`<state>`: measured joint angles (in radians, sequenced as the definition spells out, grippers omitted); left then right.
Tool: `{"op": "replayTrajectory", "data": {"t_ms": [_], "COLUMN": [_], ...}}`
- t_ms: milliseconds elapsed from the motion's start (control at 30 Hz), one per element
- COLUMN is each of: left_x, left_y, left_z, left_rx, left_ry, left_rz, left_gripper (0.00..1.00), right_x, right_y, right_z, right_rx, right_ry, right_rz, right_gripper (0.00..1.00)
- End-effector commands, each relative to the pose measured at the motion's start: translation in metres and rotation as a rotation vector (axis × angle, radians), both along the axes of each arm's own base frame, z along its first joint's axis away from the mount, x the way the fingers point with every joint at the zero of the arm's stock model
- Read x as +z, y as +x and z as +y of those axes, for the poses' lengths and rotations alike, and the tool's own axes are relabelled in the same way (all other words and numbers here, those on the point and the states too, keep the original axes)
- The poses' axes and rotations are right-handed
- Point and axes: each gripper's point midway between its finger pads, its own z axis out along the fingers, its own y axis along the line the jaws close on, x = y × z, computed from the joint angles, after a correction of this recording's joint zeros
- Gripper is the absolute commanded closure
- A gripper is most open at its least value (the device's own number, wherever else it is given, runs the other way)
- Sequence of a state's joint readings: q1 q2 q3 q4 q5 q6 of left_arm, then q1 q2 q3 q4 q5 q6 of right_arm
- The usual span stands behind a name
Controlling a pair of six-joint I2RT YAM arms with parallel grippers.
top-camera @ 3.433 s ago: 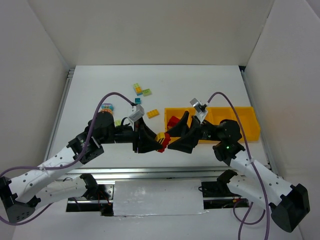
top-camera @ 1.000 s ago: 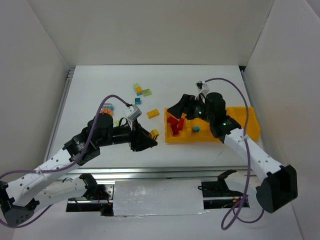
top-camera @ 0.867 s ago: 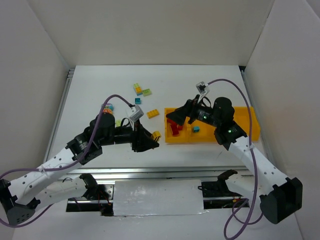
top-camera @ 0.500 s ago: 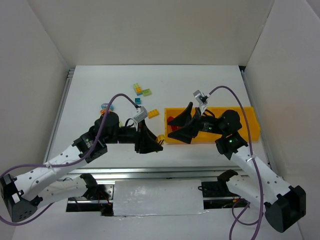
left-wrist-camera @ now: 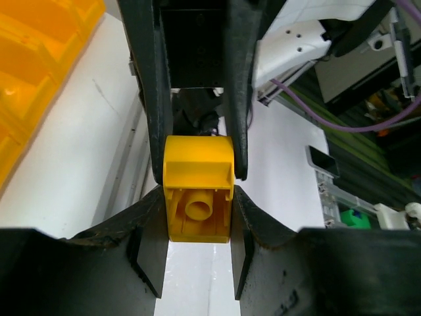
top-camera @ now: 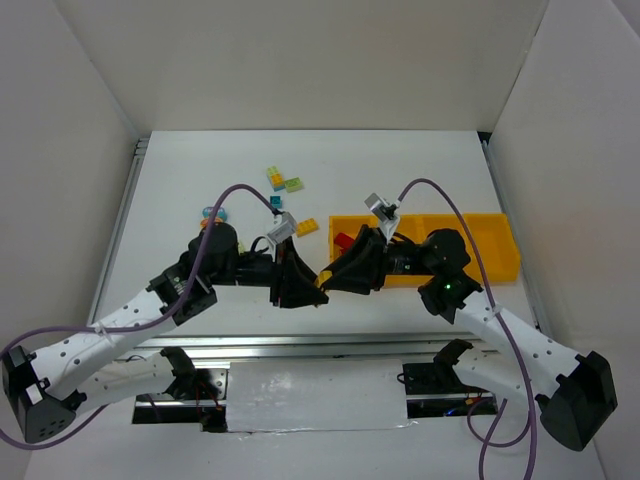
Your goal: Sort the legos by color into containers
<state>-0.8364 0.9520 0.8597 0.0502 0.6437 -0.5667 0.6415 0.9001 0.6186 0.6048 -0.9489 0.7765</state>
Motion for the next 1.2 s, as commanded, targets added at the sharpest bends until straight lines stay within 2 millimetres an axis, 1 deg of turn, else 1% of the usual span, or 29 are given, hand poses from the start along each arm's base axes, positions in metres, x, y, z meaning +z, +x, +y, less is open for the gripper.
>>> {"op": "replayTrajectory", "data": {"t_ms": [0, 100, 167, 200, 233, 267, 300, 400, 433, 467, 500, 533, 567, 633, 667, 700, 733, 767, 800, 833, 867, 900, 933, 967, 1000, 1067, 1100, 1133, 1167], "left_x": [0.010, 0.008, 0.007, 0.005, 0.004, 0.004, 0.003, -0.003, -0.012, -0.014, -0.021, -0.025, -0.034, -0.043, -0.051, -0.054, -0.056, -0.063, -0.067, -0.073, -0.075, -0.077, -0.080, -0.082, -0.084, -0.086, -0.087, -0.088, -0.089], "left_y": [0.004, 0.004, 0.006, 0.007, 0.008, 0.010, 0.015, 0.024, 0.032, 0.039, 0.056, 0.065, 0.072, 0.087, 0.096, 0.102, 0.106, 0.112, 0.115, 0.118, 0.119, 0.120, 0.121, 0.121, 0.120, 0.119, 0.117, 0.117, 0.117], "left_z": [-0.003, -0.004, -0.003, -0.003, -0.003, -0.002, -0.002, 0.001, 0.004, 0.006, 0.012, 0.017, 0.025, 0.039, 0.052, 0.060, 0.066, 0.079, 0.085, 0.097, 0.101, 0.104, 0.107, 0.110, 0.111, 0.112, 0.113, 0.114, 0.116], "left_rx": [-0.003, -0.010, 0.000, 0.009, 0.018, 0.030, 0.062, 0.118, 0.172, 0.212, 0.317, 0.385, 0.449, 0.574, 0.665, 0.721, 0.770, 0.843, 0.885, 0.943, 0.967, 0.987, 0.999, 1.004, 1.004, 1.003, 0.999, 1.004, 1.012], "left_ry": [-0.042, -0.035, -0.030, -0.023, -0.019, -0.017, -0.010, 0.027, 0.071, 0.095, 0.132, 0.160, 0.213, 0.264, 0.308, 0.326, 0.338, 0.378, 0.392, 0.429, 0.441, 0.447, 0.459, 0.468, 0.469, 0.469, 0.467, 0.468, 0.469], "left_rz": [-0.041, -0.037, -0.040, -0.038, -0.039, -0.039, -0.039, -0.028, -0.012, -0.004, 0.006, 0.019, 0.049, 0.077, 0.083, 0.089, 0.106, 0.109, 0.124, 0.127, 0.131, 0.140, 0.143, 0.143, 0.147, 0.149, 0.146, 0.146, 0.149], "left_gripper": [1.00, 1.00, 0.90, 0.82, 0.56, 0.24, 0.01, 0.01, 0.01, 0.01, 0.01, 0.00, 0.01, 0.01, 0.01, 0.01, 0.01, 0.00, 0.01, 0.01, 0.01, 0.01, 0.01, 0.00, 0.00, 0.01, 0.00, 0.01, 0.01], "right_x": [0.013, 0.012, 0.010, 0.009, 0.009, 0.005, 0.004, -0.005, -0.009, -0.020, -0.023, -0.028, -0.041, -0.051, -0.064, -0.068, -0.082, -0.086, -0.092, -0.104, -0.109, -0.113, -0.125, -0.126, -0.132, -0.133, -0.134, -0.136, -0.131], "right_y": [-0.007, -0.006, -0.004, -0.002, 0.000, 0.003, 0.005, 0.019, 0.027, 0.045, 0.056, 0.066, 0.082, 0.103, 0.112, 0.130, 0.140, 0.150, 0.165, 0.179, 0.183, 0.191, 0.194, 0.202, 0.204, 0.212, 0.215, 0.218, 0.221], "right_z": [0.000, 0.001, 0.001, 0.001, 0.001, 0.001, 0.001, 0.002, 0.002, -0.001, -0.004, -0.008, -0.014, -0.027, -0.035, -0.049, -0.064, -0.076, -0.096, -0.126, -0.135, -0.153, -0.167, -0.188, -0.210, -0.231, -0.250, -0.257, -0.262], "right_rx": [0.017, 0.007, -0.008, -0.016, -0.030, -0.042, -0.054, -0.130, -0.175, -0.276, -0.338, -0.391, -0.480, -0.600, -0.662, -0.784, -0.866, -0.939, -1.065, -1.208, -1.239, -1.314, -1.369, -1.455, -1.558, -1.648, -1.723, -1.750, -1.766], "right_ry": [0.044, 0.039, 0.036, 0.034, 0.034, 0.025, 0.020, -0.018, -0.036, -0.081, -0.099, -0.121, -0.165, -0.205, -0.257, -0.273, -0.320, -0.338, -0.355, -0.402, -0.418, -0.427, -0.471, -0.475, -0.502, -0.520, -0.520, -0.526, -0.516], "right_rz": [-0.044, -0.047, -0.048, -0.047, -0.046, -0.044, -0.043, -0.024, -0.032, 0.027, 0.043, 0.065, 0.107, 0.145, 0.193, 0.217, 0.272, 0.296, 0.331, 0.384, 0.411, 0.438, 0.478, 0.503, 0.537, 0.559, 0.578, 0.592, 0.593], "right_gripper": [1.00, 1.00, 1.00, 1.00, 1.00, 1.00, 1.00, 1.00, 1.00, 1.00, 1.00, 1.00, 1.00, 1.00, 1.00, 1.00, 1.00, 1.00, 1.00, 1.00, 1.00, 1.00, 1.00, 1.00, 1.00, 1.00, 1.00, 1.00, 1.00]}}
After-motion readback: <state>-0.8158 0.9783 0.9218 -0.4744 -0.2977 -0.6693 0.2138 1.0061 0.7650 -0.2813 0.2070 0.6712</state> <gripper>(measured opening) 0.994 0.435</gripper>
